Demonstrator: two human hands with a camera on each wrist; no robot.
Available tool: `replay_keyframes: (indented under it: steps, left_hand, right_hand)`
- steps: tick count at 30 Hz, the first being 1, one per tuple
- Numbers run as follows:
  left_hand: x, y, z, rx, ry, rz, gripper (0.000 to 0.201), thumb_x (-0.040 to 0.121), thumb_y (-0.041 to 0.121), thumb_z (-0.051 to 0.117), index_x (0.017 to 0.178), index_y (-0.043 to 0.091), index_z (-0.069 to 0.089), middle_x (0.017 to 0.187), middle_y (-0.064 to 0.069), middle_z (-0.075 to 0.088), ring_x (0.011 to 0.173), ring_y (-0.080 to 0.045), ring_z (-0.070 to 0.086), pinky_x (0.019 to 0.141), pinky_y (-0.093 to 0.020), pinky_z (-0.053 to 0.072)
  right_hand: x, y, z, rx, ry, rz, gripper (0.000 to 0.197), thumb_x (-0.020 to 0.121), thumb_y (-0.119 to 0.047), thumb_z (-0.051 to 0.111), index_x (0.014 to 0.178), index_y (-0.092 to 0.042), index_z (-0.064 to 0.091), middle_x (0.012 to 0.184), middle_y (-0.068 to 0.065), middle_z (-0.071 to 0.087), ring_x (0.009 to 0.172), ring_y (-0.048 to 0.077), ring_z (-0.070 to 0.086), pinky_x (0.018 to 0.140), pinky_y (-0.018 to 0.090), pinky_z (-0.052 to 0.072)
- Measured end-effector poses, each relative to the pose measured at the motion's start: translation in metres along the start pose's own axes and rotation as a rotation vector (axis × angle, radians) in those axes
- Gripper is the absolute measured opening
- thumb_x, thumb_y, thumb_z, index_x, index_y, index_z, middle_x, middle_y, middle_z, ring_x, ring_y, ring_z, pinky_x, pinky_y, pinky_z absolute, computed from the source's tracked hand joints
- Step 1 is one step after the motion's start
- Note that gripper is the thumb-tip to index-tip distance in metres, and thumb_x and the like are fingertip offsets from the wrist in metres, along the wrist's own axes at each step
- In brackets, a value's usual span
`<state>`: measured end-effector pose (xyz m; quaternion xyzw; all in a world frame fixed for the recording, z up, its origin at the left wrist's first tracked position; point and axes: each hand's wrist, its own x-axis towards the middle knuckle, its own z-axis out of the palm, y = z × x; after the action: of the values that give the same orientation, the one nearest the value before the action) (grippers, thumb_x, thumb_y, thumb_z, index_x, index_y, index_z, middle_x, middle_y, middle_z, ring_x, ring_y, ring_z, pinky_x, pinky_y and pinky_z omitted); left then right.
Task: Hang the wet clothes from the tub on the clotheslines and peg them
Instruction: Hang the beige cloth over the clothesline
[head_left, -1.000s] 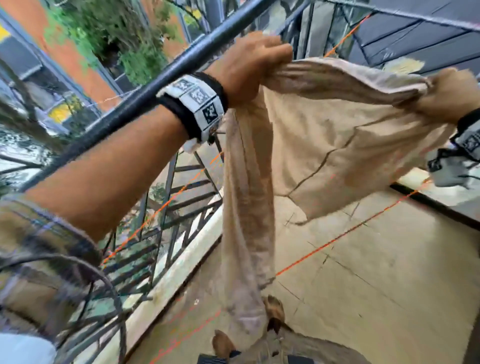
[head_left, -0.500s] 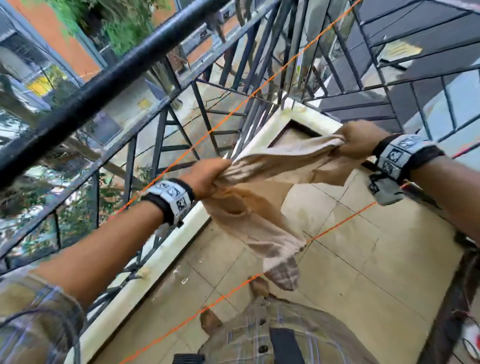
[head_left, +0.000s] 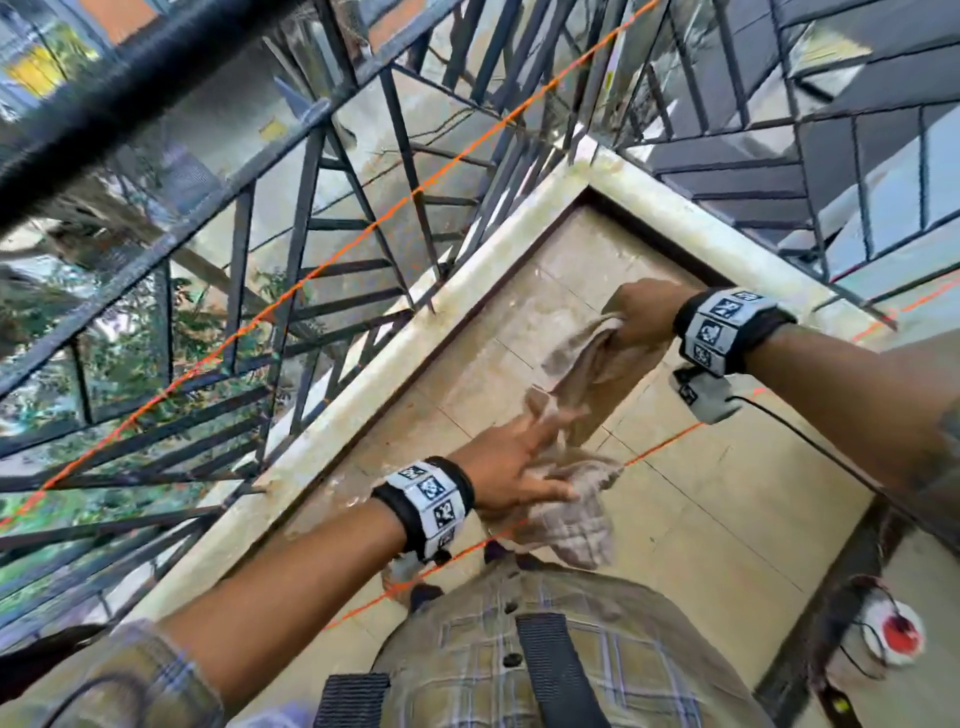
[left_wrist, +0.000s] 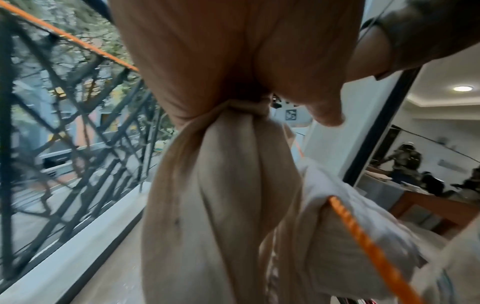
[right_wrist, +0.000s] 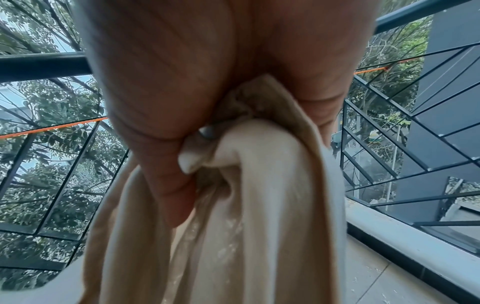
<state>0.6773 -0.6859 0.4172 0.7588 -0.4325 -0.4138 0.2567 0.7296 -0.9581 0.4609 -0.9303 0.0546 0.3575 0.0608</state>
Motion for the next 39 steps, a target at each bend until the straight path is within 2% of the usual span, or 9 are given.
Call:
replay_keyframes:
  steps: [3,7,12,15,20,25,31,35,39]
  left_hand:
    - [0.007,0.011,0.019,0.281,-0.116,0.106,0.048,0.089,0.058,0.059,0.126,0.029,0.049,0.113,-0.012,0.055,0.096,-0.032,0.058,0.080,-0.041,0.051]
    - [0.008,0.005,0.028,0.270,-0.052,0.175,0.022,0.097,0.032,0.051,0.113,0.018,0.056,0.102,-0.008,0.059,0.091,-0.031,0.057,0.071,-0.039,0.047]
    - [0.000,-0.007,0.021,0.356,-0.150,0.042,0.041,0.097,0.055,0.045,0.117,0.020,0.056,0.106,-0.005,0.054,0.091,-0.024,0.055,0.074,-0.036,0.048]
    - [-0.007,-0.016,0.028,0.291,-0.130,0.067,0.037,0.098,0.051,0.043,0.118,0.024,0.058,0.104,-0.003,0.054,0.092,-0.022,0.055,0.076,-0.040,0.050]
    - [-0.014,-0.029,0.011,-0.007,-0.030,-0.010,0.053,0.094,0.058,0.034,0.106,0.018,0.066,0.096,-0.004,0.060,0.086,-0.021,0.055,0.081,-0.041,0.048]
    - [-0.037,-0.054,-0.029,-0.116,0.173,-0.197,0.046,0.089,0.052,0.046,0.111,0.020,0.071,0.108,0.002,0.067,0.098,-0.021,0.061,0.091,-0.046,0.049]
    - [-0.097,-0.055,-0.078,0.137,0.291,-0.007,0.052,0.093,0.062,0.039,0.102,0.021,0.070,0.096,0.006,0.064,0.090,-0.016,0.059,0.081,-0.036,0.049]
    - [-0.128,-0.039,-0.109,0.300,0.327,-0.018,0.041,0.092,0.054,0.042,0.101,0.026,0.070,0.097,0.005,0.065,0.091,-0.019,0.063,0.077,-0.036,0.052]
    - [-0.167,-0.026,-0.152,0.224,0.393,-0.046,0.035,0.089,0.052,0.048,0.098,0.029,0.072,0.095,0.002,0.065,0.091,-0.020,0.064,0.080,-0.037,0.050]
  right_hand:
    - [-0.007,0.005,0.008,-0.011,-0.026,0.008,0.022,0.081,-0.033,0.066,0.093,-0.016,0.070,0.089,0.008,0.070,0.085,0.030,0.063,0.070,0.031,0.045]
    - [-0.015,0.018,0.020,-0.020,-0.042,0.032,0.013,0.078,-0.032,0.065,0.086,-0.021,0.067,0.085,0.004,0.069,0.082,0.028,0.062,0.072,0.033,0.050]
    - [-0.017,0.025,0.030,0.005,-0.061,0.037,0.009,0.078,-0.033,0.066,0.079,-0.025,0.062,0.080,0.003,0.066,0.079,0.028,0.061,0.069,0.033,0.048]
    - [-0.016,0.024,0.033,0.024,-0.066,0.021,0.012,0.079,-0.036,0.067,0.075,-0.028,0.059,0.078,0.001,0.064,0.077,0.026,0.060,0.068,0.031,0.045]
    - [-0.010,0.019,0.028,0.036,-0.041,0.006,0.013,0.080,-0.036,0.068,0.082,-0.024,0.065,0.083,0.003,0.067,0.081,0.027,0.061,0.071,0.031,0.046]
    - [-0.008,0.014,0.012,0.022,-0.061,-0.028,0.016,0.078,-0.039,0.068,0.083,-0.024,0.066,0.085,0.005,0.068,0.083,0.029,0.060,0.075,0.034,0.050]
    - [-0.012,0.004,-0.025,0.041,-0.093,-0.134,0.026,0.058,-0.052,0.059,0.064,-0.026,0.055,0.068,-0.002,0.062,0.073,0.025,0.060,0.069,0.034,0.048]
    - [-0.010,-0.019,-0.051,0.026,-0.033,-0.250,0.022,0.079,-0.042,0.074,0.072,-0.026,0.061,0.073,0.003,0.065,0.076,0.028,0.059,0.070,0.036,0.049]
    - [-0.011,-0.041,-0.078,0.030,0.051,-0.311,0.025,0.083,-0.038,0.074,0.077,-0.016,0.065,0.073,0.006,0.064,0.075,0.031,0.059,0.067,0.036,0.048]
